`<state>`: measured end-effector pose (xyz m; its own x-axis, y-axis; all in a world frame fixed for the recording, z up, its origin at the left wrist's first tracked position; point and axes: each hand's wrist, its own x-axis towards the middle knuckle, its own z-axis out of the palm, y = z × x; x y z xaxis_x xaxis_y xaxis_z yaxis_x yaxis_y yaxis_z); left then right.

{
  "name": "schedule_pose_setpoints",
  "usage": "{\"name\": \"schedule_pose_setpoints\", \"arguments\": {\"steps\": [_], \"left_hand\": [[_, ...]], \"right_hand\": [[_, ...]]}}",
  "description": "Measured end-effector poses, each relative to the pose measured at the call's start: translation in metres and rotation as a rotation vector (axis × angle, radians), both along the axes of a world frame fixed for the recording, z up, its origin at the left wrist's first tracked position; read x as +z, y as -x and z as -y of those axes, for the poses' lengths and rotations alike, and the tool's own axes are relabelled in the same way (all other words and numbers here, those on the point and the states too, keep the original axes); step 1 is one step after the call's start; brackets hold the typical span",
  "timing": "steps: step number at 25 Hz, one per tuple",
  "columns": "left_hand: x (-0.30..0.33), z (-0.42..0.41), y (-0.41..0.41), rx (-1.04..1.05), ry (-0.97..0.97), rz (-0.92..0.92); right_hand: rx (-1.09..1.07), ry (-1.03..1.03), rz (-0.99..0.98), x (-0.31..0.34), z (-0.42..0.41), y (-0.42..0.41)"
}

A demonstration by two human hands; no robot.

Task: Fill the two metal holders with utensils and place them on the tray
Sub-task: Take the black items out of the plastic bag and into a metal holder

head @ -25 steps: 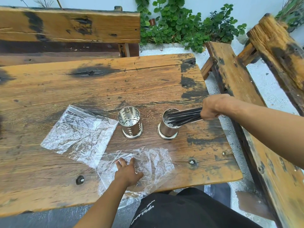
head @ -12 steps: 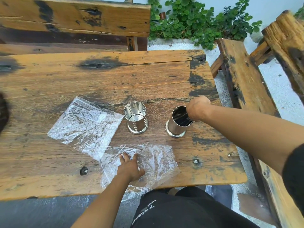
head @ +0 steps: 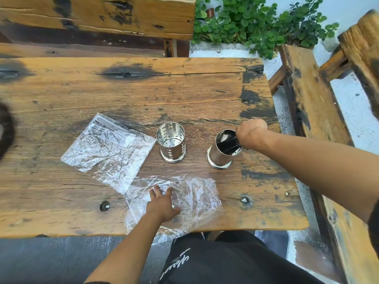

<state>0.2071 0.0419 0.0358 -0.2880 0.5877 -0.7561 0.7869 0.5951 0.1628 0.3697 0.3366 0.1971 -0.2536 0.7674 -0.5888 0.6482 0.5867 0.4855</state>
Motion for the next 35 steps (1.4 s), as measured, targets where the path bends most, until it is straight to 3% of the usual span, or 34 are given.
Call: {"name": "schedule_pose_setpoints", "arguments": {"steps": [12,16,23,27,35], "left_hand": [[0.000,0.003,0.002,-0.021,0.012,0.004],[0.001,0.004,0.002,-0.030,0.020,0.005],[0.001,0.004,0.003,-0.050,0.020,0.001],[0.000,0.005,0.003,-0.056,0.018,0.002],[-0.002,0.007,0.001,-0.069,0.026,-0.022]], "right_hand": [[-0.175,0.138,-0.140,0.020,0.004,-0.016],[-0.307,0.115,-0.368,0.033,-0.003,-0.033],[-0.093,-0.177,-0.615,0.060,-0.015,-0.067],[0.056,-0.232,-0.595,0.074,-0.013,-0.080],[0.081,-0.075,-0.522,0.041,0.005,-0.031]]}}
